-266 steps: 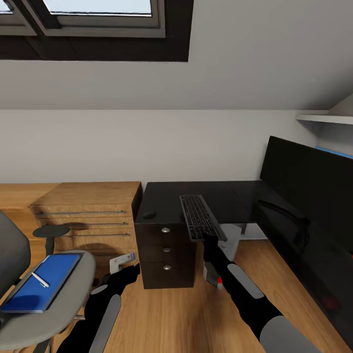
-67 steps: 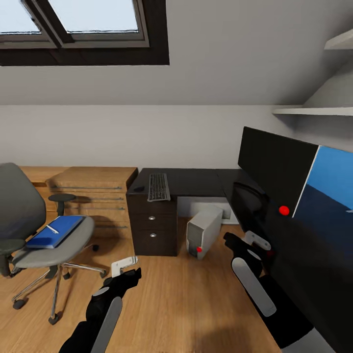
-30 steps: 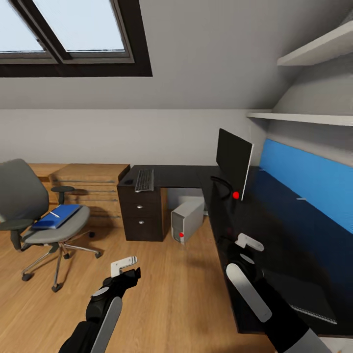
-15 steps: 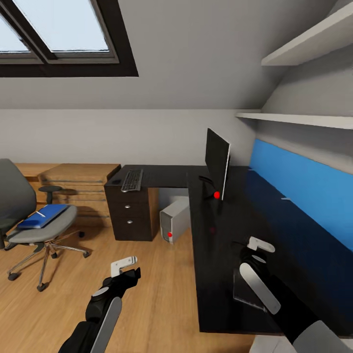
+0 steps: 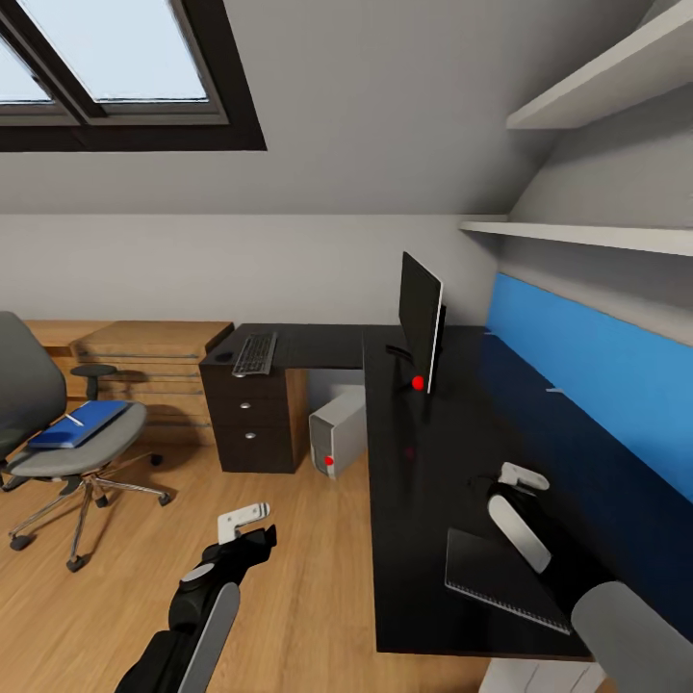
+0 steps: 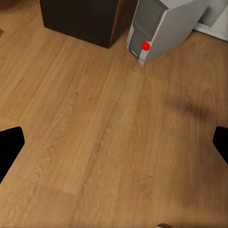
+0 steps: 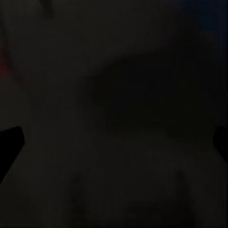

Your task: In the bedroom, organize the workspace by keeping the computer under the desk, ensuring the monitor is on the desk, placing the keyboard on the desk next to the monitor, placing the mouse on the desk next to the keyboard, moving the folder from the swivel chair onto the desk next to the mouse, stacking the notebook on top of the folder with the pen on top of the notebook, and positioning the swivel chair next to the desk.

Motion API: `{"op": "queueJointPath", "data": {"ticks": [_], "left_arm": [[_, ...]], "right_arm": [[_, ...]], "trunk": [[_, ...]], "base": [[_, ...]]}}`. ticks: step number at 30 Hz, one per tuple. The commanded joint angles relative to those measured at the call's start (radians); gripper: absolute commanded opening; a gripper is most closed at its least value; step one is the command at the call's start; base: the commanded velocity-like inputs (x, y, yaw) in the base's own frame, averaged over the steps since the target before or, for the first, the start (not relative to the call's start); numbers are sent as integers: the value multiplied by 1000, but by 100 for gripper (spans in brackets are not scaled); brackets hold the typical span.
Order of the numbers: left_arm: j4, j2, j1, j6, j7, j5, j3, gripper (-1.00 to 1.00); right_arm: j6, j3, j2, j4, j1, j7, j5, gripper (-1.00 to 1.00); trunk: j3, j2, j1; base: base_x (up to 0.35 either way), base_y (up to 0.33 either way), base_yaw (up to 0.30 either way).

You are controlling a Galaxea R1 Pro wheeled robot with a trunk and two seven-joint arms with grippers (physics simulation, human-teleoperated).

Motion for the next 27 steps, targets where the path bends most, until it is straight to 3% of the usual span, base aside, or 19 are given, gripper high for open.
{"op": "queueJointPath", "data": {"ticks": [1,20,23,27], "left_arm": [[-2,0,-1,2,10,10,-2,100],[-8,-2,-1,2,13,10,-41,100],[-9,-2,-1,2,13,10,-42,100],[-12,-2,-1,2,13,10,-43,100]], "right_arm": [[5,2,-1,12,-7,1,-5,100],[53,-16,-2,199,-88,83,-13,100],[75,-32,-1,207,-93,84,-14,100],[123,-85,0,213,-96,85,-15,100]], "trunk": [[-1,-1,0],[-1,-1,0],[-1,-1,0],[-1,-1,0]], "base": [[0,-4,0],[0,0,0],[0,0,0],[0,0,0]]}}
